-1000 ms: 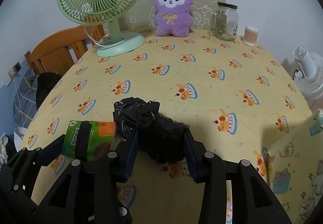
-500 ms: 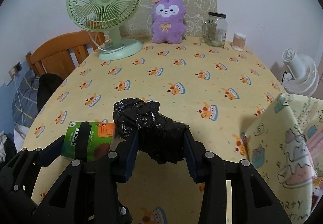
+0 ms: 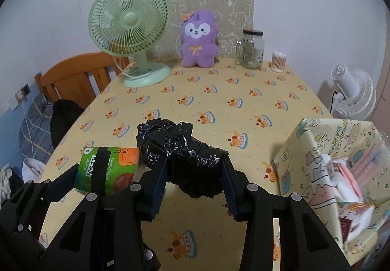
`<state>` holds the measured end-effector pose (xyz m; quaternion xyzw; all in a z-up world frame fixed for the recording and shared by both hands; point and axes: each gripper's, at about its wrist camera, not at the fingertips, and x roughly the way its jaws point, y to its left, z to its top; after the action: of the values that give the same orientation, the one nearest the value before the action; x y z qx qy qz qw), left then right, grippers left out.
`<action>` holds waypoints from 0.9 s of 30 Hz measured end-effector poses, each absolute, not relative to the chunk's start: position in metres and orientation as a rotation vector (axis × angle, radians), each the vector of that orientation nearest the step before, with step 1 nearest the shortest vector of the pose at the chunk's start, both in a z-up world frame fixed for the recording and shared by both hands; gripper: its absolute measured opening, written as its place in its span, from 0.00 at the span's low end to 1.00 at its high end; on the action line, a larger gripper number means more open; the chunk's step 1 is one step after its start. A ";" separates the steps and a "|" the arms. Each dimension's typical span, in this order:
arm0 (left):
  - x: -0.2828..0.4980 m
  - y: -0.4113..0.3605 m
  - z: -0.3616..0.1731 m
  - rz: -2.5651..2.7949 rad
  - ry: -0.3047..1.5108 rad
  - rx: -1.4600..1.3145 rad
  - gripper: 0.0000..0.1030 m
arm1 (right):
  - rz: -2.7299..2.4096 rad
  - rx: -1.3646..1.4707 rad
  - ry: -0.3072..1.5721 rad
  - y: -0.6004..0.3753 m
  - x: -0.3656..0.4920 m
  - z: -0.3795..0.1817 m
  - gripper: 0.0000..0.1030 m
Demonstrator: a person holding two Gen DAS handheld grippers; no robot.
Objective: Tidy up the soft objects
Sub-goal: 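Lift and carry the tissue pack and black bag over the patterned storage box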
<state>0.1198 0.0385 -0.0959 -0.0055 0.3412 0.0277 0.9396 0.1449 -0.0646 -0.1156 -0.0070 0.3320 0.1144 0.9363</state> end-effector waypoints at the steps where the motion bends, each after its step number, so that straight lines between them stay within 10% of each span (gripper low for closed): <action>1: 0.118 0.038 -0.094 0.059 0.691 -0.010 0.68 | 0.236 -0.013 0.674 -0.065 0.143 -0.113 0.44; 27: 0.092 0.030 -0.032 0.073 0.569 0.021 0.68 | 0.261 -0.003 0.555 -0.074 0.113 -0.047 0.44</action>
<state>0.0920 0.0296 -0.0323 0.0105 0.2804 0.0361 0.9592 0.1129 -0.0742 -0.0469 -0.0013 0.2730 0.1282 0.9534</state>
